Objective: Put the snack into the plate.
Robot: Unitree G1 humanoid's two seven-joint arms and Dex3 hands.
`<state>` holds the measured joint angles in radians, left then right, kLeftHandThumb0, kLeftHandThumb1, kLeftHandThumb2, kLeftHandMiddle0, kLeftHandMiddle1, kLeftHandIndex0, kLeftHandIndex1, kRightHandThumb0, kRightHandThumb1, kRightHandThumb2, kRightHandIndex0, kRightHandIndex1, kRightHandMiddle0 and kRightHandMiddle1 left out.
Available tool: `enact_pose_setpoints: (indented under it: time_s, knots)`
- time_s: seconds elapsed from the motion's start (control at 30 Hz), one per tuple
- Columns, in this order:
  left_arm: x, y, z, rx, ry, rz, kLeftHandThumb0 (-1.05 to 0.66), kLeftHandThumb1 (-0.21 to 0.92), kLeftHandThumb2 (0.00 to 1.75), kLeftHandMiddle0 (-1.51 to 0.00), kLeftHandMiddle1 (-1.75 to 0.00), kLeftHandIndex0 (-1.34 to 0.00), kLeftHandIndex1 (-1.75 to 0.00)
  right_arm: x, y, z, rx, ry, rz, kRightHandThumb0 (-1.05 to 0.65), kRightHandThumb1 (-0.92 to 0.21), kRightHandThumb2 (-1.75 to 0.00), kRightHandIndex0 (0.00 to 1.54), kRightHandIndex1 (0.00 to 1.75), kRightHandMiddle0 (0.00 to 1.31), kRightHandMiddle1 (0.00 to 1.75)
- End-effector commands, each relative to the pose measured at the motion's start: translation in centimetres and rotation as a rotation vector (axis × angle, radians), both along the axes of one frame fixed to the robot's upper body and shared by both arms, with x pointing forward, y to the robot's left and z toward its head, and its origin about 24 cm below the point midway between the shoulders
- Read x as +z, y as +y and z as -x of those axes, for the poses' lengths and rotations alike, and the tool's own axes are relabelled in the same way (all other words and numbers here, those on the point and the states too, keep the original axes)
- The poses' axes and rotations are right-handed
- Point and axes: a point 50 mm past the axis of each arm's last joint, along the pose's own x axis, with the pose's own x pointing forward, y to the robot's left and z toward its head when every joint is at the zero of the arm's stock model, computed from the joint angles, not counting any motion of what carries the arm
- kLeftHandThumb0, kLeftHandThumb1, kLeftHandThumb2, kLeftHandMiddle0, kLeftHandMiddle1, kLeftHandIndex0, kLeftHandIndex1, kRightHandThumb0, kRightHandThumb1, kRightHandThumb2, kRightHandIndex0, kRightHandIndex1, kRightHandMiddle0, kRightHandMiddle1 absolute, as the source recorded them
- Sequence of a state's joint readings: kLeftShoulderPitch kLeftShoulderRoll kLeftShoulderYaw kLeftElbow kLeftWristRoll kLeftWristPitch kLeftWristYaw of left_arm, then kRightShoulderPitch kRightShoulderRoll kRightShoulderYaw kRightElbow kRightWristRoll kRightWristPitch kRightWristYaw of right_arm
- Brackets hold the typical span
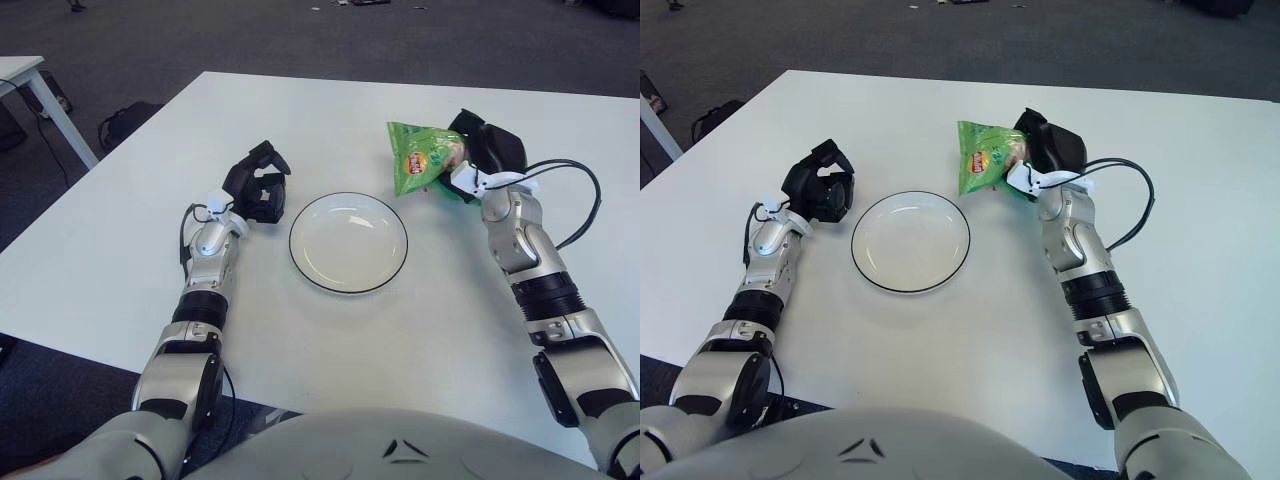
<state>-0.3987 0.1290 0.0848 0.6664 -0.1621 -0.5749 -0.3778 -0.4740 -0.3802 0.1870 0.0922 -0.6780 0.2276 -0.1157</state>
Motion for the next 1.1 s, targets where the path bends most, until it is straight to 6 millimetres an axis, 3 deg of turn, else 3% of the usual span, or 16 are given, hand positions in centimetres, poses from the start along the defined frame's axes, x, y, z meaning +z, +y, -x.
enact_pose_setpoints:
  time_s: [0.0, 0.43, 1.07]
  knots:
    - [-5.5, -0.5, 3.0, 0.012, 0.214, 0.003, -0.45, 0.42, 1.19, -1.17, -1.75, -0.53, -1.75, 0.7, 0.4, 0.4, 0.037, -0.027, -0.036, 0.00, 0.04, -1.67, 0.91, 1.59, 0.67, 1.75]
    - [-5.5, -0.5, 2.8, 0.040, 0.222, -0.013, -0.45, 0.42, 1.19, -1.16, -1.75, -0.53, -1.75, 3.8, 4.3, 2.1, 0.402, -0.137, -0.072, 0.00, 0.05, -1.70, 0.91, 1.64, 0.67, 1.75]
    - [-5.6, -0.7, 2.8, 0.072, 0.271, -0.048, -0.45, 0.41, 1.20, -1.16, -1.75, -0.53, -1.75, 4.0, 7.8, 4.3, 0.758, -0.107, 0.046, 0.00, 0.09, -1.73, 0.95, 1.63, 0.69, 1.75]
